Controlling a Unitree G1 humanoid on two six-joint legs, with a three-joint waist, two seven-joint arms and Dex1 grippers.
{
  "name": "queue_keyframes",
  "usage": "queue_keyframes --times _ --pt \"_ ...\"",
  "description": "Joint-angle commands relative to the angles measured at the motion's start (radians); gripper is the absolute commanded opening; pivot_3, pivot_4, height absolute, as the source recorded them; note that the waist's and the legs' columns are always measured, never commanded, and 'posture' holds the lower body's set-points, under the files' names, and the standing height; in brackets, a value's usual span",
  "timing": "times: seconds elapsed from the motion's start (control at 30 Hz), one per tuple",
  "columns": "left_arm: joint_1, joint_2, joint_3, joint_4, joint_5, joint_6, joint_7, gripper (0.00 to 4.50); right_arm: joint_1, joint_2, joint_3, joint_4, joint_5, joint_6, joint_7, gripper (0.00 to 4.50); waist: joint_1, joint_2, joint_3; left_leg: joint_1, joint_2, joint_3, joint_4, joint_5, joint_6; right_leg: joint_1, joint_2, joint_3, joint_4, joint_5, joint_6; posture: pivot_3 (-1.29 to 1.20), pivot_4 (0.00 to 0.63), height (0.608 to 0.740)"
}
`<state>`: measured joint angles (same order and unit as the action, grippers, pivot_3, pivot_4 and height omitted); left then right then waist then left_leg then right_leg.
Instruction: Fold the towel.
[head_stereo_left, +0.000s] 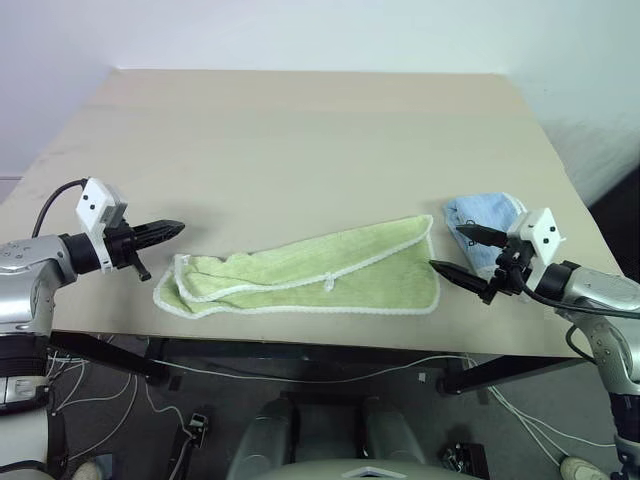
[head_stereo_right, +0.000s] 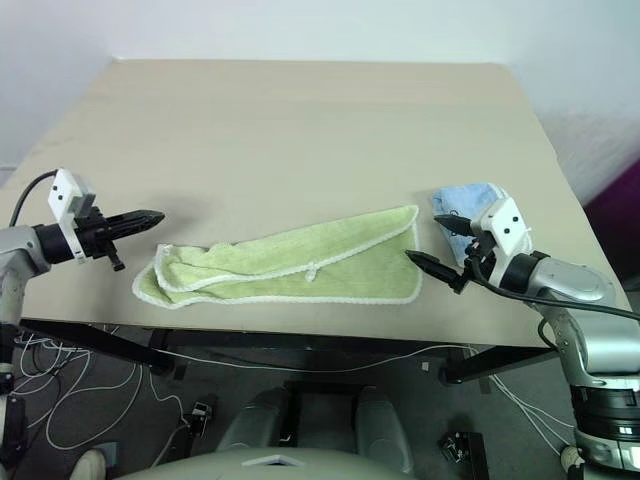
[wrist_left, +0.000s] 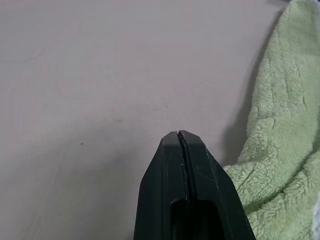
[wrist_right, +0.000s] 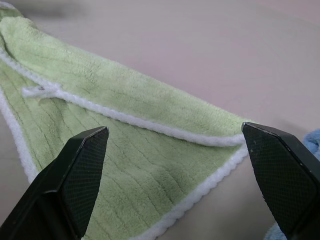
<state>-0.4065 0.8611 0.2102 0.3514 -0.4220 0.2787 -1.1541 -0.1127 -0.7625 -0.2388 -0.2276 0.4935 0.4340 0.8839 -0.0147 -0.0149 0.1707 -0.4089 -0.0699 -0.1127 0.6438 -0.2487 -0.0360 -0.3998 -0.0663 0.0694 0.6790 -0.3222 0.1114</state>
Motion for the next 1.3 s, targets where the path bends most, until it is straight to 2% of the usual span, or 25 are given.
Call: queue_keyframes --times 0.03,0.6,0.87,1.0,1.1,1.2,1.3 --pt "-0.009 0.004 0.000 -0.032 0.005 0.000 -0.004 0.00 -0.005 -0.001 -0.013 -0.036 0.007 -0.005 -0.007 4.48 0.000 0.000 0.000 0.000 0.000 0.000 0.000 0.000 0.000 0.000 0.000 0.000 0.000 0.000 0.000 0.00 0.150 0.740" --pt "-0.052 0.008 -0.033 -0.015 0.052 -0.046 -0.019 0.00 0.016 0.010 -0.019 -0.047 0.010 -0.024 -0.021 4.48 -0.001 0.000 0.000 0.000 0.000 0.000 0.000 0.000 0.000 0.000 0.000 0.000 0.000 0.000 0.000 0.00 0.150 0.740" --pt "-0.043 0.021 -0.050 -0.048 0.069 -0.050 -0.056 0.00 -0.045 0.049 0.051 0.004 -0.028 -0.058 -0.027 4.48 -0.001 0.000 0.000 0.000 0.000 0.000 0.000 0.000 0.000 0.000 0.000 0.000 0.000 0.000 0.000 0.00 0.150 0.740" --pt "-0.063 0.055 -0.057 0.018 0.110 -0.165 -0.114 0.00 -0.051 0.064 0.073 0.007 -0.032 -0.063 -0.032 4.48 -0.001 0.000 0.000 0.000 0.000 0.000 0.000 0.000 0.000 0.000 0.000 0.000 0.000 0.000 0.000 0.00 0.150 0.740" --pt "-0.091 0.098 -0.097 0.071 0.119 -0.219 -0.254 0.00 -0.040 0.080 0.086 0.021 -0.050 -0.084 -0.032 4.48 -0.002 0.000 0.000 0.000 0.000 0.000 0.000 0.000 0.000 0.000 0.000 0.000 0.000 0.000 0.000 0.00 0.150 0.740" --pt "-0.142 0.144 -0.157 0.101 0.100 -0.194 -0.423 0.57 -0.029 0.099 0.089 0.009 -0.051 -0.084 -0.047 4.50 -0.001 0.000 0.000 0.000 0.000 0.000 0.000 0.000 0.000 0.000 0.001 0.000 0.000 0.000 0.000 0.00 0.150 0.740" --pt "-0.171 0.193 -0.258 0.126 0.111 -0.282 -0.460 1.47 -0.012 0.113 0.090 -0.007 -0.053 -0.084 -0.062 4.50 -0.001 0.000 0.000 0.000 0.000 0.000 0.000 0.000 0.000 0.000 0.001 -0.001 0.000 0.000 0.000 0.00 0.150 0.740"
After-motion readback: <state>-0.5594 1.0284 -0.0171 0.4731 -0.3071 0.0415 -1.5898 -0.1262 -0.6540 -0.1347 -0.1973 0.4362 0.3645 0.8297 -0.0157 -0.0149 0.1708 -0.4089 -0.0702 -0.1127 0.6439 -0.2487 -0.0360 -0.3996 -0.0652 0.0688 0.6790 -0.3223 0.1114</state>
